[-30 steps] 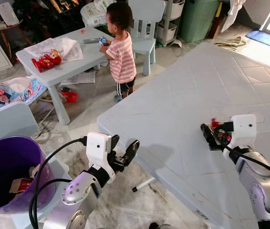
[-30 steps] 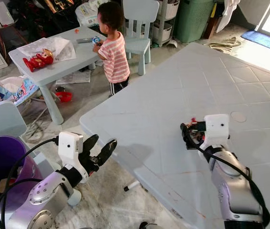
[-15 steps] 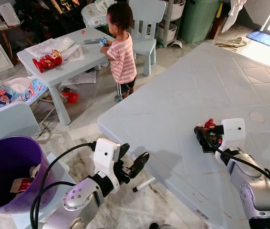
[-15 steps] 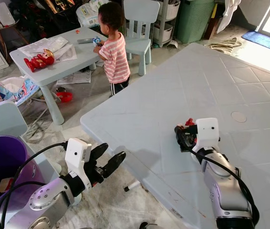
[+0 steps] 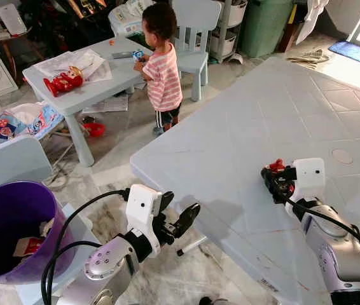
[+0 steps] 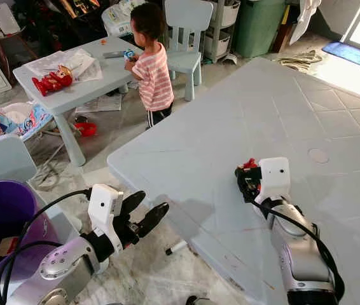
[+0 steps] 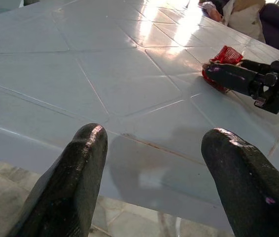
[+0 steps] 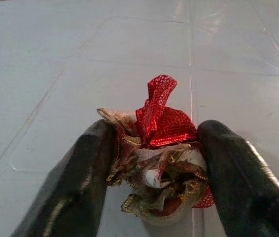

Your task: Picking trash to rubbish bin

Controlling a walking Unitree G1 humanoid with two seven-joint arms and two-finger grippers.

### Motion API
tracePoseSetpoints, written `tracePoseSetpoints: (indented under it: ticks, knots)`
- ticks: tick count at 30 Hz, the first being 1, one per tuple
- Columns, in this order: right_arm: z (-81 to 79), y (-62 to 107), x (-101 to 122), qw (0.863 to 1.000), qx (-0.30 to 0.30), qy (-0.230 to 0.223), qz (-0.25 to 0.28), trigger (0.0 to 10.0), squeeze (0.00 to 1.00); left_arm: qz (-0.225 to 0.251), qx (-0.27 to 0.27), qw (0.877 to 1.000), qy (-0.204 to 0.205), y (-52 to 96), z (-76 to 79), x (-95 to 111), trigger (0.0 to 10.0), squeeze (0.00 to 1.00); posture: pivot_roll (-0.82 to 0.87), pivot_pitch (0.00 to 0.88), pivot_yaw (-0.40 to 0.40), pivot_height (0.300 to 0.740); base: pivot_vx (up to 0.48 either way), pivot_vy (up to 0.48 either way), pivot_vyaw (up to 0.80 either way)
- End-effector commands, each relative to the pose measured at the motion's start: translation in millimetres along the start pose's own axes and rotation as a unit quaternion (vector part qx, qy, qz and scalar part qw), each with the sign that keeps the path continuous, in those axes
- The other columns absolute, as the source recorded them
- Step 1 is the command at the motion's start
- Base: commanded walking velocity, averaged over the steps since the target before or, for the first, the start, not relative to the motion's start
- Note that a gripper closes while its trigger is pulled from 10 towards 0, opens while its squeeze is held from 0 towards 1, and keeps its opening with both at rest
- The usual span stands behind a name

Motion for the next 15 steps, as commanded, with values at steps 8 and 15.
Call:
tracePoseSetpoints:
  ticks: [8,15]
  knots:
    - [-0.6,1.7,-1.6,1.0,0.004,0.003,-0.002,0.0,0.0,0.003,-0.015,1.0,-0.002,-1.3,6.0,3.5,10.0,0.0,0.04,0.11,-0.048,0.74,0.0,0.0,0.0]
    - [-0.7,2.6,-3.5,1.0,0.006,-0.002,-0.005,0.0,0.0,0.004,-0.017,1.0,-0.002,-2.3,6.7,4.3,10.0,0.0,0.04,0.109,-0.045,0.74,0.0,0.0,0.0]
Point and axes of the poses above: a point about 5 cm out from each wrist's last joint towards the gripper, its own y axis pointing back from the gripper into the wrist, its own x axis along the axis of the wrist's last joint, z = x × y, the point moved 6 cm from there along -y, pointing out of the wrist towards the gripper
